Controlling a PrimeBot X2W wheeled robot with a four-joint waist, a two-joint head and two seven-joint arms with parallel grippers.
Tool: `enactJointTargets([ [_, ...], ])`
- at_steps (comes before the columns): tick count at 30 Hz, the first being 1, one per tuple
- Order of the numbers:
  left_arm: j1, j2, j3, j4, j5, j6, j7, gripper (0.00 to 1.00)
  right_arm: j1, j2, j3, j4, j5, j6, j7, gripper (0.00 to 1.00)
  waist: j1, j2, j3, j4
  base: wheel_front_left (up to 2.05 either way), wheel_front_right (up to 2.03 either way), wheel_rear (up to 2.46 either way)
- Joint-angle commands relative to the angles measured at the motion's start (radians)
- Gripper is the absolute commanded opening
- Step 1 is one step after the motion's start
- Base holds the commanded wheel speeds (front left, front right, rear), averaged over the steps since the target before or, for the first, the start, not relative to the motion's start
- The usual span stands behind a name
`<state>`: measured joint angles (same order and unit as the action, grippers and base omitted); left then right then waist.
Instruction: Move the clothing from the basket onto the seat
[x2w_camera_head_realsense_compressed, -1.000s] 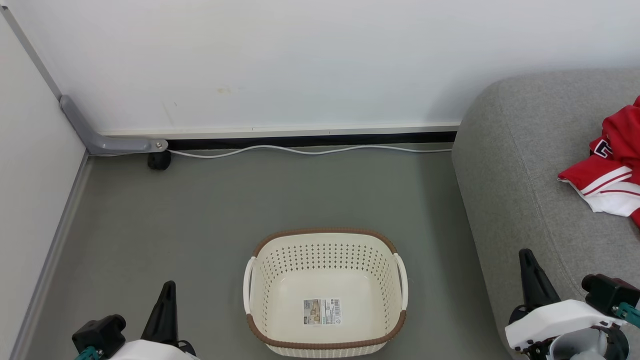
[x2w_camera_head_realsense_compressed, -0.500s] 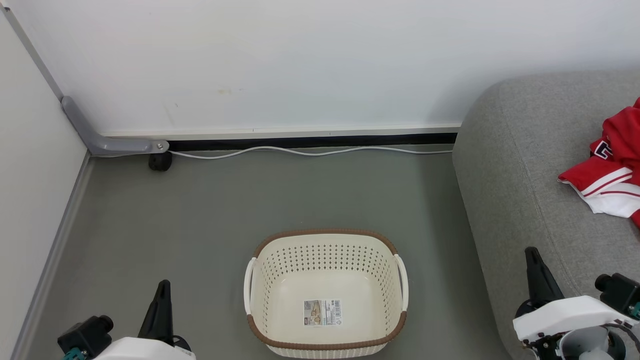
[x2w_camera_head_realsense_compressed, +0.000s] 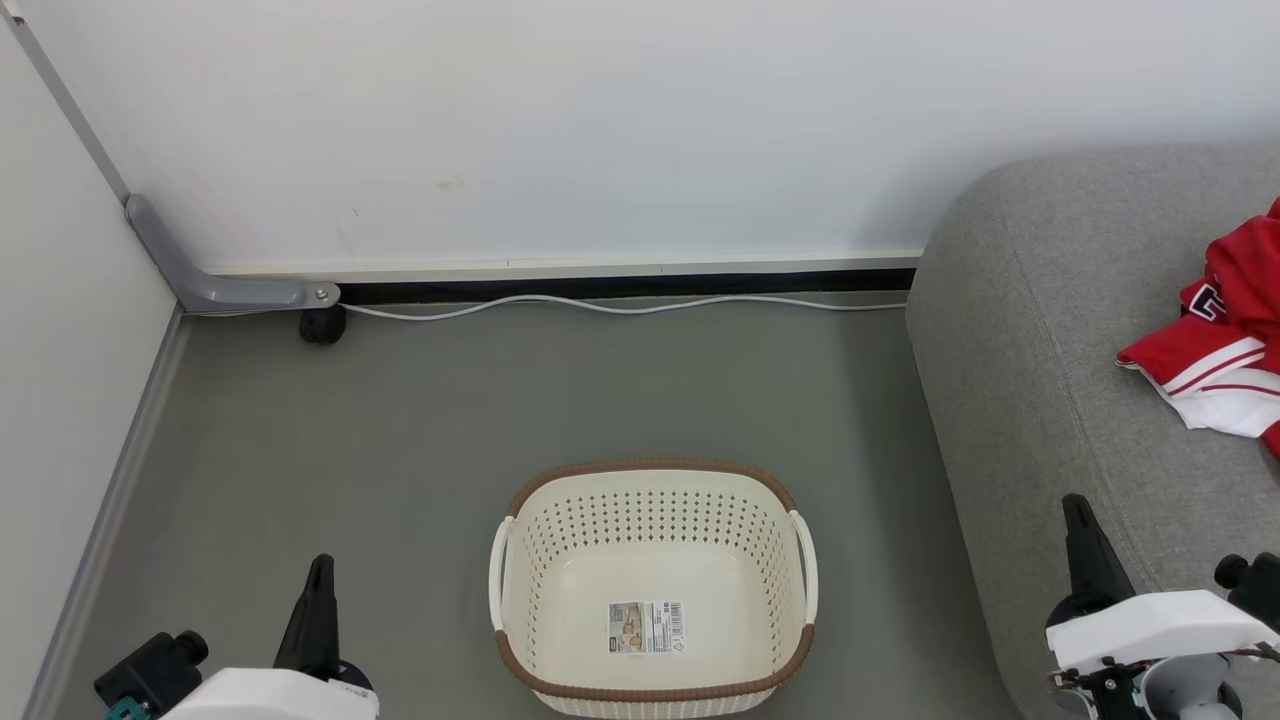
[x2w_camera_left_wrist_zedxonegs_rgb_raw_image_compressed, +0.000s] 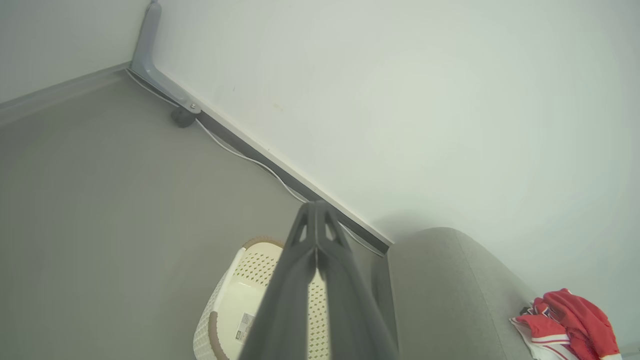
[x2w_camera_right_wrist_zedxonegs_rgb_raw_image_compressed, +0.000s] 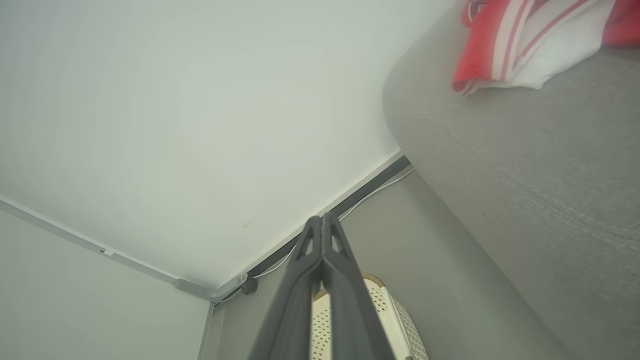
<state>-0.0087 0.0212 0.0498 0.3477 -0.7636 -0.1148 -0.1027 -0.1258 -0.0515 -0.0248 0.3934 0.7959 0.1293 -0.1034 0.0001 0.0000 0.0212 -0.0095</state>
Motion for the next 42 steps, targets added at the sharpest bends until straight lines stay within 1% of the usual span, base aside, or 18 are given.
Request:
enactJointTargets([
  [1,-0.051,0.016,0.019,-0.032,-0.032,-0.007,0.005,0.00,-0.015,-0.007,0.002,-0.035,0.028,0.001,0.011,0.00,-0.0001,0.0000,0.000,0.000,0.00,0.00,0.00],
  [42,-0.079,0.023,0.045,-0.072,-0.497,-0.012,0.126,0.00,0.004,-0.002,-0.050,-0.100,0.477,0.001,0.129,0.00,-0.0001,0.0000,-0.011,0.006,0.00,0.00,0.00],
])
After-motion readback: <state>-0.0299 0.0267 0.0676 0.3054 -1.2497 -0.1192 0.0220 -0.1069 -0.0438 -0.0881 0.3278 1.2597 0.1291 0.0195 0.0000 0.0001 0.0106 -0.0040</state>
